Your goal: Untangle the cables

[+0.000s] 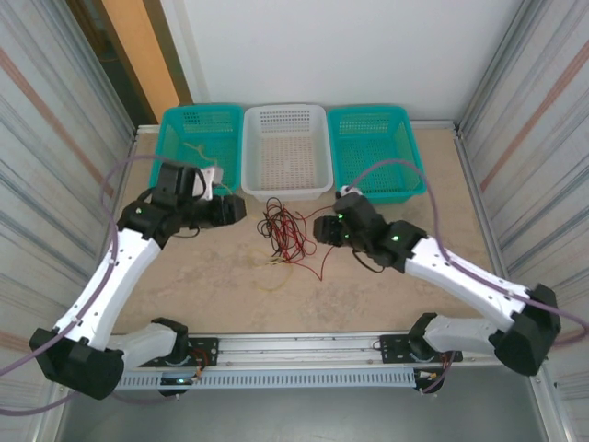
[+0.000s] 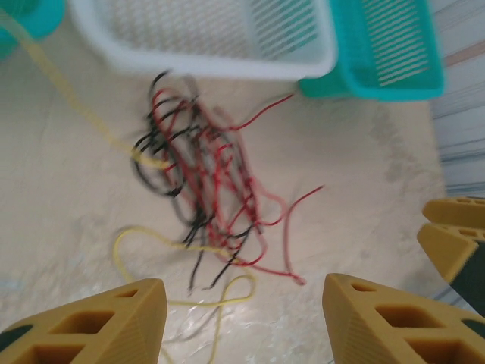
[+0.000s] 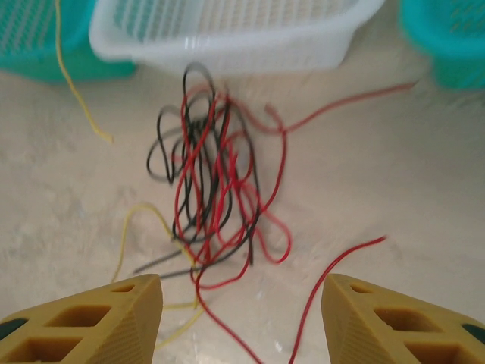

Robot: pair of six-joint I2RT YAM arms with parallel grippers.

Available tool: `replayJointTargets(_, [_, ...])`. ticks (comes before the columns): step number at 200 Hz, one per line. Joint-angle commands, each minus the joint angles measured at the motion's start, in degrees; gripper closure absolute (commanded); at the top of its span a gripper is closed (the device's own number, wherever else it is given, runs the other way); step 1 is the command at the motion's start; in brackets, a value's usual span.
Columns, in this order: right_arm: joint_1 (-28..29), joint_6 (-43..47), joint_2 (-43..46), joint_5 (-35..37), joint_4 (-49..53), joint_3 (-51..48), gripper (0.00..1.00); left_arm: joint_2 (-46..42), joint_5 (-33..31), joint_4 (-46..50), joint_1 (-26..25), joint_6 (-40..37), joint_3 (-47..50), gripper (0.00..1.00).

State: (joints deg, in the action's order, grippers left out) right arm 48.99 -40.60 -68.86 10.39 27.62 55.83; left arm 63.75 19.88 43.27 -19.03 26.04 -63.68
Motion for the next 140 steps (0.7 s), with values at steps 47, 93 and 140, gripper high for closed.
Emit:
replayJointTargets(47, [1.99,-5.13,-4.82,-2.38,-4.42,-0.83,0.43,11.16,-6.92,-4.44,0.31,5.83,2.54,0.33])
replayJointTargets(93, [2.16,-5.37,-2.39,-1.34,-3.8,-1.77,0.43,25.07,-5.23,-12.25,0.18,9.28,-1.31,0.47])
replayJointTargets(140, [2.1,-4.84,-1.8,-1.43,-3.97,-2.53,0.43,29.32,-6.86,-15.32,0.22,10.28,-3.77,0.61])
